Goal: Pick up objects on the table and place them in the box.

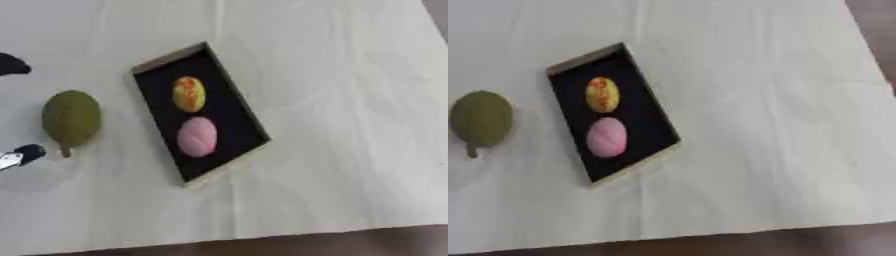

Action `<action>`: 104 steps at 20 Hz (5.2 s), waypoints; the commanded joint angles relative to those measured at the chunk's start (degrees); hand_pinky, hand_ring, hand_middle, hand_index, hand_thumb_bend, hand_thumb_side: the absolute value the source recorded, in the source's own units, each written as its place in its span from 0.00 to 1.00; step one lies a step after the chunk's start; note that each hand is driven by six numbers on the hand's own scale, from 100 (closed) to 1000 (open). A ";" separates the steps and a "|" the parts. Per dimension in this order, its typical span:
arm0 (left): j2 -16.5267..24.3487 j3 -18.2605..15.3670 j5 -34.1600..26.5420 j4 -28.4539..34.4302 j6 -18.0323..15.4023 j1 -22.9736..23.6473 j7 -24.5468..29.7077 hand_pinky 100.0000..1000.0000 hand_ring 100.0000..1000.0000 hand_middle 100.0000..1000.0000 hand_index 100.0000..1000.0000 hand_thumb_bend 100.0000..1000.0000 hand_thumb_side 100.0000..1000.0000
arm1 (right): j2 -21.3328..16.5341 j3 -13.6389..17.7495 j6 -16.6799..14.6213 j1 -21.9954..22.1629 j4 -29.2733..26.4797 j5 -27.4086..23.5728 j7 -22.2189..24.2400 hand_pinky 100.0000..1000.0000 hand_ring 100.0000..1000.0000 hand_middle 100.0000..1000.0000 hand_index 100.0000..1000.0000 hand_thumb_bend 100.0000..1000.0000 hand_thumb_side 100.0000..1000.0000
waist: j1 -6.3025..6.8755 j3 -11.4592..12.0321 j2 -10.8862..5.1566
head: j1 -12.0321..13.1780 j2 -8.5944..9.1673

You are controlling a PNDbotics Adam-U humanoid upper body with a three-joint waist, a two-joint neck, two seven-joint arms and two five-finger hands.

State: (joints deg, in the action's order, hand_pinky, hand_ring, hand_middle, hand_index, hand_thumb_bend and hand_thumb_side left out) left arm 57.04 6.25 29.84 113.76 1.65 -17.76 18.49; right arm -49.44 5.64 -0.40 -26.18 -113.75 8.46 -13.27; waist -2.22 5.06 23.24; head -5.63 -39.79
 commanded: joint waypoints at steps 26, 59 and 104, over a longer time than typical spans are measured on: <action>-1.43 5.90 3.22 -1.83 9.56 -10.08 13.97 0.82 0.85 0.86 0.94 0.44 0.36 | 0.82 0.21 0.79 -0.21 -0.84 -1.02 0.56 0.87 0.71 0.64 0.79 0.00 0.26 | 0.34 -0.77 -0.85 | 0.80 0.57; -5.97 9.03 15.20 -7.44 3.72 -14.93 16.01 0.53 0.49 0.48 0.68 0.00 0.00 | 2.38 0.14 1.11 0.78 -0.84 -2.34 0.70 0.88 0.70 0.63 0.79 0.00 0.32 | 0.61 -1.24 -0.73 | 0.88 0.70; -23.62 13.22 8.03 -13.93 -1.96 -36.47 11.02 0.43 0.43 0.44 0.63 0.00 0.00 | 3.40 -0.09 1.16 0.72 -0.84 -3.67 1.17 0.88 0.70 0.63 0.79 0.00 0.37 | 1.24 -1.95 -1.22 | -0.06 -0.33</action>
State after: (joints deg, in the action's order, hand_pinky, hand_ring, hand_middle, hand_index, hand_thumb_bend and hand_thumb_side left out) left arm 33.25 19.59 38.23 100.14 0.06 -53.04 29.35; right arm -45.06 5.19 0.82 -24.73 -113.75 5.07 -12.27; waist -1.01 3.17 23.20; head -5.85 -39.79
